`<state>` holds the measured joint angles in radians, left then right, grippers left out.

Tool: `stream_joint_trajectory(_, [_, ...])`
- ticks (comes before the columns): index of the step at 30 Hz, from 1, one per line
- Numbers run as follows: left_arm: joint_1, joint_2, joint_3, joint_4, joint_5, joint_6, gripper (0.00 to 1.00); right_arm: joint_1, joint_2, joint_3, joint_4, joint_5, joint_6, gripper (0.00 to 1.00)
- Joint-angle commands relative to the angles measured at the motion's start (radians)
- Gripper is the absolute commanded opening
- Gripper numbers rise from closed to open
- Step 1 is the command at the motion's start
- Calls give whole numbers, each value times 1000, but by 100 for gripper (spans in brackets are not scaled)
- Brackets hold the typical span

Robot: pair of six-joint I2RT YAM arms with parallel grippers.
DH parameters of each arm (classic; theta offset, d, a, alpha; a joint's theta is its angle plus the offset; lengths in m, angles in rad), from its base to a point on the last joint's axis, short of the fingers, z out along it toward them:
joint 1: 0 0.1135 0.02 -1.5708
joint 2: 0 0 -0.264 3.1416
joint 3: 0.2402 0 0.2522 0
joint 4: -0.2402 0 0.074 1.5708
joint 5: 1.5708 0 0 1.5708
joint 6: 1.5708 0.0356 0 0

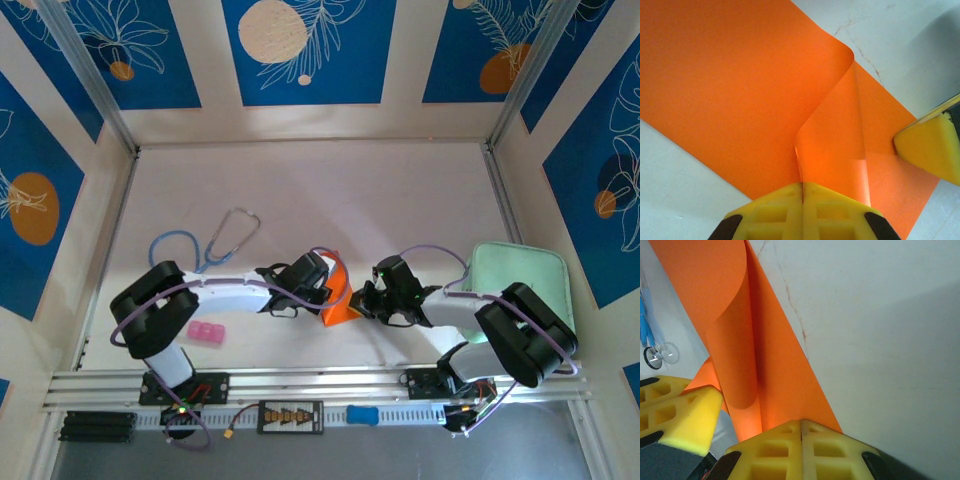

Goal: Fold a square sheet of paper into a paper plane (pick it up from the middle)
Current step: Fold the triangle a second time at the center of the table.

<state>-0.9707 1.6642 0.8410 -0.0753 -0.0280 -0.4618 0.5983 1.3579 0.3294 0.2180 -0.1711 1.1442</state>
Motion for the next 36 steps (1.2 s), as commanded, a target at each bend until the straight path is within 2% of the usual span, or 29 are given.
stream_joint_trajectory(1, [12, 20, 20, -15, -10, 25, 0, 9, 12, 2, -88, 31, -17, 0])
stream_joint_trajectory(36, [17, 31, 18, -11, -36, 41, 0, 16, 35, 20, -94, 21, -22, 0])
